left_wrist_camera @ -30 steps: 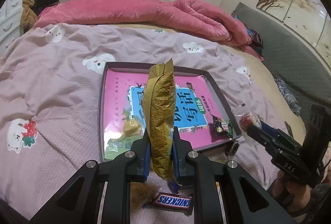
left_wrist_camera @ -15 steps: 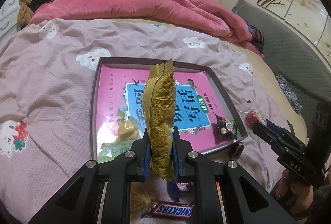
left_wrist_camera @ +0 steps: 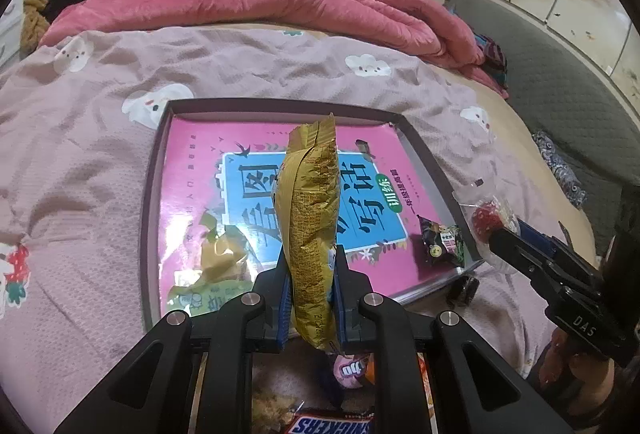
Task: Organize snacks
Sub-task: 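Lift the gold chip bag with the left gripper toward the tray, then lower the gold chip bag into the tray and open the left gripper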
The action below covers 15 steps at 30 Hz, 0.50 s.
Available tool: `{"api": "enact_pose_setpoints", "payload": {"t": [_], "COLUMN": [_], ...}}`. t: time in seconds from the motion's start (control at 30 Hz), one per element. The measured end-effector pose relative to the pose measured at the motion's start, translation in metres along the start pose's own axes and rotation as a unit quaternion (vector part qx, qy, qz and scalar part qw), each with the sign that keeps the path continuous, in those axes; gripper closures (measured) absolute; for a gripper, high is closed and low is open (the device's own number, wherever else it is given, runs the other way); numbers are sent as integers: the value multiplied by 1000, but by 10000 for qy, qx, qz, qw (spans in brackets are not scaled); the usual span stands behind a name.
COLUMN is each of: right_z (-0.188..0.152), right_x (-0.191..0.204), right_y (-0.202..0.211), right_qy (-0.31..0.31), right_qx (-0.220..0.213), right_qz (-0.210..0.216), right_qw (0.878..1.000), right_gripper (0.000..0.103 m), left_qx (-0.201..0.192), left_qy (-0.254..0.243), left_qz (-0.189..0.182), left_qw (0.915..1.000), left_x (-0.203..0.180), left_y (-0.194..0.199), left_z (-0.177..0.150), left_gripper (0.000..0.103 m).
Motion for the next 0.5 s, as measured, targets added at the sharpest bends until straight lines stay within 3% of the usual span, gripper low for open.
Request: {"api": "enact_pose_setpoints", "payload": {"t": [0.5], "right_z": [0], "right_x": [10], "right_y": [-13], "right_qy": [158], "right_qx": [91], "right_qz": [91], "right_qw": [9998], "right_gripper": [54], "left_qx": [147], "left_qy": [-47], "left_qz": [-52], "left_qw": [9999], "left_x": [1], "left_y": [-21], "left_z": [-2], "left_gripper": [86]}}
Point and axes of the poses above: each gripper's, at about its wrist camera, not at the fingertips, and y roughly against the way its jaws point, x to its left, z to its top, the point moved 8 cm from there along -y, roughly the way its jaws point, and after that the axes turned 10 degrees about -z, right-handed, at the moved point
